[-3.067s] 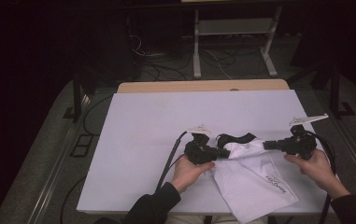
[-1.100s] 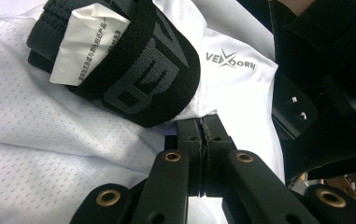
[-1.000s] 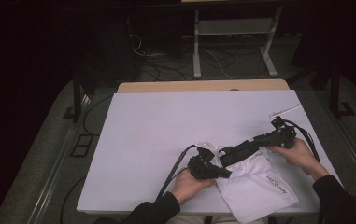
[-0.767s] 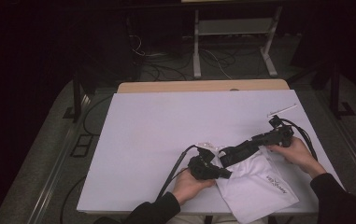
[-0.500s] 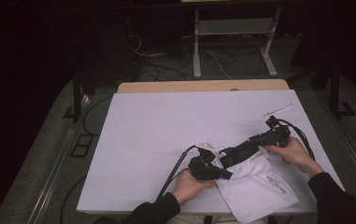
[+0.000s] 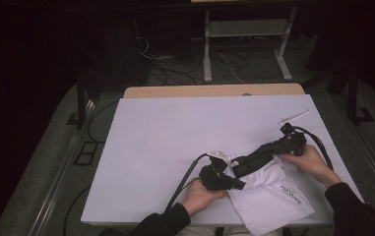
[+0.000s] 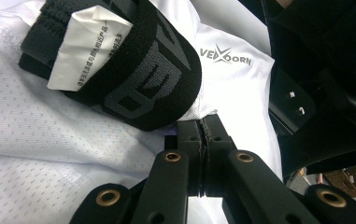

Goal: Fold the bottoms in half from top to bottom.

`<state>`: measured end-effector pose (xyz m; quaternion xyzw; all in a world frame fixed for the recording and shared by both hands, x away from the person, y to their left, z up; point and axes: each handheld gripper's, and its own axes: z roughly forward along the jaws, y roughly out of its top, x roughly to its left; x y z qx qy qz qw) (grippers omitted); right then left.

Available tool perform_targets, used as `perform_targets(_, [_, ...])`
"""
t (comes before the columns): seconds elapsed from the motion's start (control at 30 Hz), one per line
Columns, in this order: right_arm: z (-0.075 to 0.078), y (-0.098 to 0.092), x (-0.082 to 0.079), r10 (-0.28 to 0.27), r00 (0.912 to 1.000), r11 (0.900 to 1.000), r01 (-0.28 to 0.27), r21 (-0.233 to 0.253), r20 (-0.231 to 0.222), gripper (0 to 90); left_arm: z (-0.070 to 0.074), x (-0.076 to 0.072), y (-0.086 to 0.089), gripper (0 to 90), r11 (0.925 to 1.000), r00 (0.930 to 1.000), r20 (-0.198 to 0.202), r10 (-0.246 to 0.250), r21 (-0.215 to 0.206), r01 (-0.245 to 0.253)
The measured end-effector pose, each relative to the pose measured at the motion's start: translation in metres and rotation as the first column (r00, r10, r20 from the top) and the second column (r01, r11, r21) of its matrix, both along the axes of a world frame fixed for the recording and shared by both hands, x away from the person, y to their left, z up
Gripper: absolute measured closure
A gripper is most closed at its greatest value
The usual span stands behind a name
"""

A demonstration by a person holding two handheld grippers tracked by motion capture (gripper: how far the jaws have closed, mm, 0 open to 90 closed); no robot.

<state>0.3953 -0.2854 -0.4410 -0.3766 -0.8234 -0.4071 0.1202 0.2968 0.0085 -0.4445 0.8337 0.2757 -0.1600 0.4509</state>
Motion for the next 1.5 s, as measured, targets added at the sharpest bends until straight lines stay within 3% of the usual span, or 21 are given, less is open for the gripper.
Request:
perform_targets(0.17, [-0.002,0.001,0.001,-0.002,0.9999,1.0,0.002,-0.009,-0.014,52.3,-0.001,0.0,-0.001,87.7,1.0,1.0,-0.001,-0.001,0.002,0.001])
perform_targets(0.4, [-0.008,0.002,0.004,-0.013,0.9972,0.999,0.011,-0.033,-0.074,48.5,-0.002,0.0,-0.001,87.7,0.9999,1.0,-0.001,-0.006,0.011,0.006])
perform_targets(0.5, [-0.008,0.003,0.003,-0.014,0.9979,0.999,0.012,-0.039,-0.063,56.1,-0.002,0.0,-0.002,87.6,0.9999,1.0,-0.003,-0.006,0.011,0.006])
perform_targets(0.67, [-0.006,0.001,0.002,-0.021,0.999,0.999,0.019,-0.045,-0.04,76.2,-0.001,0.0,-0.001,87.1,1.0,1.0,-0.003,-0.001,0.008,0.001])
perform_targets(0.77, [-0.004,0.001,0.001,-0.025,0.9995,0.999,0.024,-0.047,-0.019,80.9,-0.001,0.0,-0.001,86.2,0.9998,1.0,0.005,0.002,0.019,-0.002])
perform_targets(0.93, [0.001,0.0,-0.002,-0.02,0.9997,0.999,0.021,-0.043,0.017,82.7,0.002,-0.005,-0.001,64.3,0.9973,0.9975,0.07,0.009,0.073,-0.014])
perform_targets(1.07, [0.006,-0.004,-0.006,-0.024,0.9992,0.999,0.024,-0.02,0.034,82.8,0.006,-0.009,0.0,49.5,0.9917,0.9909,0.127,0.046,0.113,-0.06])
perform_targets(1.17, [0.009,-0.006,-0.009,-0.023,0.9987,1.0,0.023,-0.007,0.044,82.8,0.01,-0.011,0.002,43.1,0.9884,0.9833,0.174,0.054,0.13,-0.078])
perform_targets(1.3, [0.011,-0.009,-0.012,-0.027,0.9985,1.0,0.027,0.004,0.048,82.8,0.012,-0.01,0.005,35.8,0.9892,0.9835,0.169,0.064,0.119,-0.085])
perform_targets(1.5, [0.013,-0.012,-0.014,-0.019,0.9986,1.0,0.018,0.021,0.048,82.9,0.016,-0.007,0.012,31.6,0.9905,0.9812,0.166,0.098,0.079,-0.113])
